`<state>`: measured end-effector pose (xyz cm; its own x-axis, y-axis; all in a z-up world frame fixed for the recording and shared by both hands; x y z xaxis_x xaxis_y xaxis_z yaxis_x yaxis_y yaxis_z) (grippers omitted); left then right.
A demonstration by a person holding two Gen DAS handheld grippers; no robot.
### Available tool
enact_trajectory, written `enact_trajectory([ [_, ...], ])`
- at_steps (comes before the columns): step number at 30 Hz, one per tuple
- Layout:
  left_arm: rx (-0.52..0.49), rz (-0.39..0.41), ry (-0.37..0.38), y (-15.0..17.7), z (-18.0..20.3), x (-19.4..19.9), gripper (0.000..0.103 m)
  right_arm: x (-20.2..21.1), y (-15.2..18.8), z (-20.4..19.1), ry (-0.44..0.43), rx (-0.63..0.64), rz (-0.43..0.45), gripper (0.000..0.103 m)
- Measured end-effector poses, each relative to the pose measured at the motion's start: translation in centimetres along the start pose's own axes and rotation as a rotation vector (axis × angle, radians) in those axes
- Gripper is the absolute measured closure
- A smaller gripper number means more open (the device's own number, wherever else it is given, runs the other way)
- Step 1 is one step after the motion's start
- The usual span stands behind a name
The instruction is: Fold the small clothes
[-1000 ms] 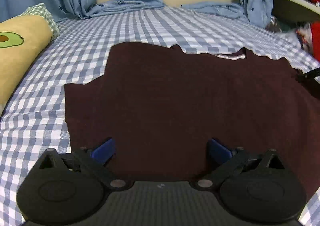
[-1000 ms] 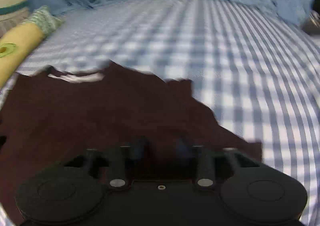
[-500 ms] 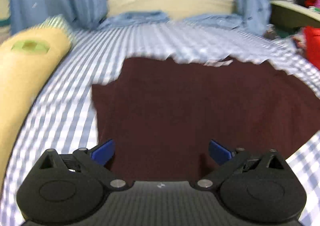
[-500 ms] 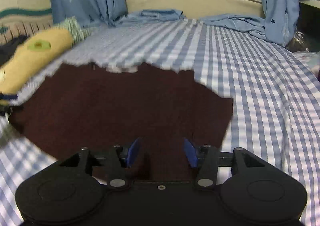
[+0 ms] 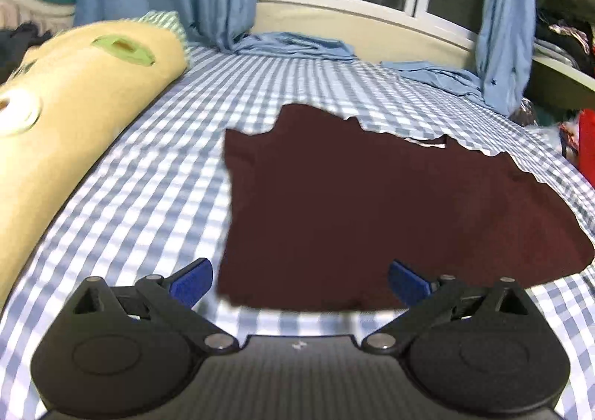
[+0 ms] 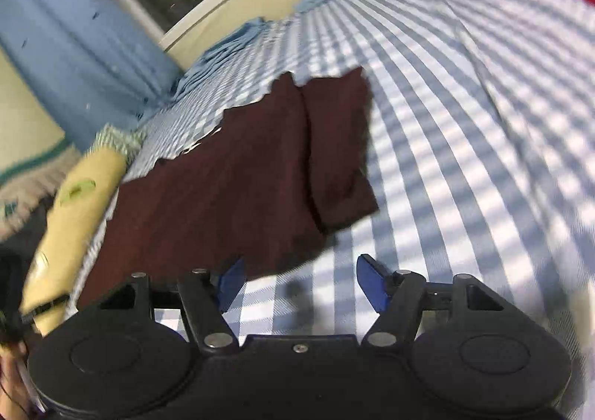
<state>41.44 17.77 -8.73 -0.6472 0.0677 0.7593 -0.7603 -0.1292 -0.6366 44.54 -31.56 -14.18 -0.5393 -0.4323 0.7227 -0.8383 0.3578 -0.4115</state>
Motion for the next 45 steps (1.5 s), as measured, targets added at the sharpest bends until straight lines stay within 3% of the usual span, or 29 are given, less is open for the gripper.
enact_trajectory([
  [3,0.025,-0.015,-0.04,1.4,-1.5,0.1,0.001,-0.8,-0.1,0.7,-0.079,-0.08,0.024,0.035],
  [7,0.1,-0.009,-0.02,1.8,-3.1,0.7,0.001,-2.7,-1.1,1.2,-0.175,-0.182,0.066,0.041],
  [8,0.113,-0.005,-0.016,1.8,-3.4,0.7,0.001,-3.5,-1.6,0.9,-0.182,-0.199,0.069,0.046],
  [11,0.135,0.005,-0.011,1.6,-3.5,0.9,0.001,-5.0,-3.2,0.4,-0.118,-0.18,0.08,0.079],
  [14,0.119,0.012,-0.014,1.3,-3.1,0.9,0.001,-3.9,-3.3,-1.2,-0.091,-0.095,0.128,0.088],
  [18,0.09,-0.005,-0.026,1.1,-2.5,0.2,0.001,-0.2,-2.6,-3.8,-0.159,-0.059,0.21,0.089],
  [20,0.095,-0.014,-0.005,1.1,-2.4,-0.2,0.001,1.0,-2.3,-4.4,-0.141,-0.026,0.244,0.089],
  [21,0.1,-0.02,0.013,1.2,-2.4,-0.4,0.001,0.9,-2.2,-4.1,-0.127,-0.023,0.24,0.089],
  [25,0.124,-0.008,0.071,1.8,-2.4,-0.7,0.001,-2.7,-1.3,-0.8,-0.029,-0.085,0.088,0.086],
  [28,0.159,0.003,0.124,2.1,-2.8,-1.2,0.001,-2.7,-0.6,0.4,-0.077,-0.118,0.104,0.083],
  [32,0.279,-0.014,0.182,2.2,-3.6,-3.6,0.002,-2.4,-0.6,0.5,-0.072,-0.118,0.103,0.082],
  [36,0.394,0.048,0.175,1.3,-4.0,-5.3,0.003,-2.6,-0.9,0.2,-0.05,-0.103,0.094,0.081],
  [37,0.424,0.058,0.175,0.8,-4.1,-5.8,0.006,-2.7,-0.9,0.3,-0.05,-0.106,0.093,0.081],
  [39,0.48,0.066,0.177,0.2,-4.5,-6.3,0.022,-2.6,-0.7,0.6,-0.053,-0.116,0.093,0.08],
  [40,0.517,0.063,0.172,0.1,-4.9,-6.5,0.044,-2.6,-0.6,0.6,-0.056,-0.122,0.093,0.08],
  [41,0.571,0.056,0.176,0.1,-5.6,-6.6,0.075,-2.6,-0.6,0.7,-0.057,-0.125,0.092,0.08],
  [43,0.676,0.045,0.263,0.7,-7.2,-6.8,0.081,-2.6,-0.7,0.7,-0.055,-0.124,0.091,0.08],
  [45,0.709,0.074,0.325,1.3,-7.9,-6.4,0.083,-2.6,-0.7,0.6,-0.042,-0.108,0.092,0.081],
])
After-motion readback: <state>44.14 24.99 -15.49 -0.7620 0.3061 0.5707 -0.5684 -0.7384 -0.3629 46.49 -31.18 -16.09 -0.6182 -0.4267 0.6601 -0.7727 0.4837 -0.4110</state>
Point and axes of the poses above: each gripper's, at about its wrist camera, not at the fingertips, and x roughly against the way its jaws point, z to its right, y to its underside, the point moved 5 cm from there along -x, roughly the way its jaws point, and after that the axes turned 10 degrees about -z, right-handed, at the moved point
